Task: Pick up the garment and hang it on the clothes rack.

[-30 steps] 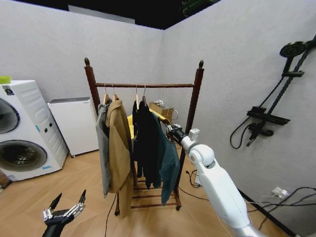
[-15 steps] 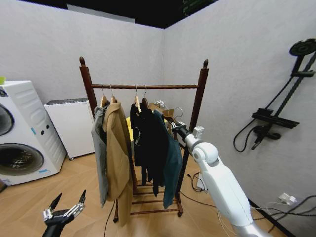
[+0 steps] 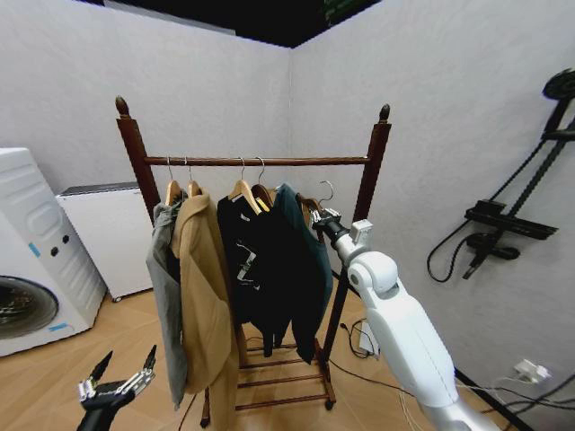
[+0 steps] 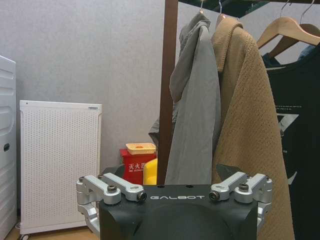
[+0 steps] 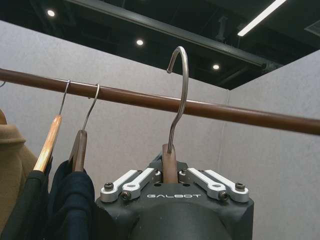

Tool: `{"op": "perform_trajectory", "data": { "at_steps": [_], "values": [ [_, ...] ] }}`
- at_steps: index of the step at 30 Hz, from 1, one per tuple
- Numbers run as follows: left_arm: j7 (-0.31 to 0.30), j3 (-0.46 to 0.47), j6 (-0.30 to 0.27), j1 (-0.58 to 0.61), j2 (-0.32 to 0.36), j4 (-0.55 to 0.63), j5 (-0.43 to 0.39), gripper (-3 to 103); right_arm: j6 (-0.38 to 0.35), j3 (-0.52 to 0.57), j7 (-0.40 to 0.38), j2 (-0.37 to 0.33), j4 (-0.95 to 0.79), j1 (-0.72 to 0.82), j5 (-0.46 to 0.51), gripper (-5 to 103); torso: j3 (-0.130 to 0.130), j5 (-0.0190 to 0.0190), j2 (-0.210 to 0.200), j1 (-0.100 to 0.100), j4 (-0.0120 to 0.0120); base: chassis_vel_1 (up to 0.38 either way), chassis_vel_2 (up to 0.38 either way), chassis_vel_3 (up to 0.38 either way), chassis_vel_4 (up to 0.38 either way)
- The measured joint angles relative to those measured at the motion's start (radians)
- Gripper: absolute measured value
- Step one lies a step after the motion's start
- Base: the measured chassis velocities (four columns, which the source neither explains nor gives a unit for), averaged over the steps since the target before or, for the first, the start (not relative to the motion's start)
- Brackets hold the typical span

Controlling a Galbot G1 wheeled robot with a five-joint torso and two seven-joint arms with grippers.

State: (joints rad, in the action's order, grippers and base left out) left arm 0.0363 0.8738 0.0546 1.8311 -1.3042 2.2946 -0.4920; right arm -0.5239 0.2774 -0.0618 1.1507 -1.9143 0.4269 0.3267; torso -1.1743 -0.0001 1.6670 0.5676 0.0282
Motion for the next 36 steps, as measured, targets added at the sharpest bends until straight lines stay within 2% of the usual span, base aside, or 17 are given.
{"op": "perform_trajectory", "data": {
  "at_steps": [6,8,9,12,13,15,24,36],
  "values": [
    [0.0,0.0,0.0,0.0,0.0,0.0,0.0,100,-0.081,-0.036,-0.007,-0.03,0.017,-0.099,0.048,10,0.0,0.0004,0.0,0.001,0.0004,0.004,-0.009,-0.006,0.004],
    [0.0,0.0,0.0,0.0,0.0,0.0,0.0,100,-0.123,-0.06,-0.005,-0.047,0.046,-0.179,0.112,10,0.0,-0.0002,-0.001,0.002,0.0,0.0,0.0,0.0,0.0],
    [0.0,0.0,0.0,0.0,0.0,0.0,0.0,100,-0.123,-0.06,-0.005,-0.047,0.046,-0.179,0.112,10,0.0,-0.0002,-0.001,0.002,0.0,0.0,0.0,0.0,0.0],
    [0.0,0.0,0.0,0.0,0.0,0.0,0.0,100,-0.196,-0.101,-0.002,-0.073,0.073,-0.261,0.206,10,0.0,0.0001,-0.001,0.001,0.0002,0.0,0.0,0.0,0.0],
    [0.0,0.0,0.0,0.0,0.0,0.0,0.0,100,-0.196,-0.101,-0.002,-0.073,0.073,-0.261,0.206,10,0.0,0.0001,-0.001,0.001,0.0002,0.0,0.0,0.0,0.0],
    [0.0,0.0,0.0,0.0,0.0,0.0,0.0,100,-0.215,-0.135,-0.019,-0.079,0.095,-0.303,0.267,10,0.0,0.0001,-0.001,0.001,0.0002,0.0,0.0,0.0,0.0],
    [0.0,0.0,0.0,0.0,0.0,0.0,0.0,100,-0.218,-0.234,-0.052,-0.058,0.197,-0.38,0.31,10,0.0,0.0001,-0.001,0.001,0.0,0.0,0.0,0.0,0.0],
    [0.0,0.0,0.0,0.0,0.0,0.0,0.0,100,-0.215,-0.275,-0.058,-0.016,0.295,-0.452,0.315,10,0.0,0.0,-0.001,0.001,0.0001,0.0,0.0,0.0,0.0]
  ]
}}
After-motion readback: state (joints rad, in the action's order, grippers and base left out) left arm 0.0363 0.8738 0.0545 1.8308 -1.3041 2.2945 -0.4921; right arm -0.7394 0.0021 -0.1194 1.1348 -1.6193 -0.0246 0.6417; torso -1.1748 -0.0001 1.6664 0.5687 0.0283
